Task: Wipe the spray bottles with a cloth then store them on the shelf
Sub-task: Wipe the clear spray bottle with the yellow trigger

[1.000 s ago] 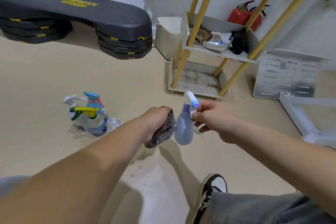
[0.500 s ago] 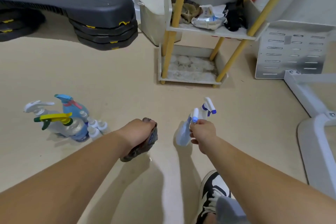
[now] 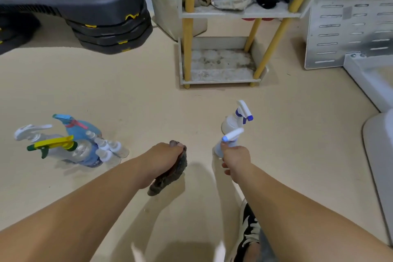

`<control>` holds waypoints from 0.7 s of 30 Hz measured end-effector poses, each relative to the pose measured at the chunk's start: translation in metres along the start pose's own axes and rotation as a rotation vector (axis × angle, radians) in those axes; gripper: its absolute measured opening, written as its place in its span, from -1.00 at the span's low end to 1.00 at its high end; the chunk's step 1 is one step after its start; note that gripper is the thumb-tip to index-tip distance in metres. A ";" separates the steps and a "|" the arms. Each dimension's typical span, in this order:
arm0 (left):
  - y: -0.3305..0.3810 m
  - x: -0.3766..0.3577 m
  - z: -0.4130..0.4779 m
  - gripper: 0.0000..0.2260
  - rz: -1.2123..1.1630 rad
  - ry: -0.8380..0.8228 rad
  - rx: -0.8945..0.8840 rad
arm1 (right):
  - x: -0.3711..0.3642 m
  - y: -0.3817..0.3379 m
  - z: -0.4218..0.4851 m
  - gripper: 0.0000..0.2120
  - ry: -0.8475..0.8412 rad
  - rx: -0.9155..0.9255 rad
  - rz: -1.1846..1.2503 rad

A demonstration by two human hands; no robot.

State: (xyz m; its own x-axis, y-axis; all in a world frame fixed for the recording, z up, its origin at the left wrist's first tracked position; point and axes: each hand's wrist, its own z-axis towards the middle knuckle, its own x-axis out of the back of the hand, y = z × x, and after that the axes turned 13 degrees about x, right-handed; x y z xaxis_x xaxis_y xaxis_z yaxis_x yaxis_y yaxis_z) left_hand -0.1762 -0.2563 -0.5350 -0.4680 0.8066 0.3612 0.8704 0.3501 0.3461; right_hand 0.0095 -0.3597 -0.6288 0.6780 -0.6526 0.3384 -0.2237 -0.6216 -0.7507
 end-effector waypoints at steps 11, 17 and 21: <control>-0.030 0.027 -0.041 -0.58 -0.050 0.085 -0.074 | -0.058 -0.041 -0.074 -0.60 -0.415 0.046 -0.202; -0.083 0.063 -0.069 -0.58 -0.082 0.175 -0.166 | -0.125 -0.085 -0.137 -0.76 -0.635 0.316 -0.384; -0.123 0.087 -0.074 -0.58 -0.045 0.246 -0.155 | -0.159 -0.106 -0.163 -0.74 -0.779 0.481 -0.692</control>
State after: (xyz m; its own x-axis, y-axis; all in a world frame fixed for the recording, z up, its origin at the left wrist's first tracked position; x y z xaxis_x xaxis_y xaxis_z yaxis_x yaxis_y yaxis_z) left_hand -0.3353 -0.2642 -0.4822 -0.5451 0.6456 0.5348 0.8230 0.2907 0.4880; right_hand -0.1888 -0.2605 -0.5102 0.8379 0.3145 0.4462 0.5434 -0.4031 -0.7364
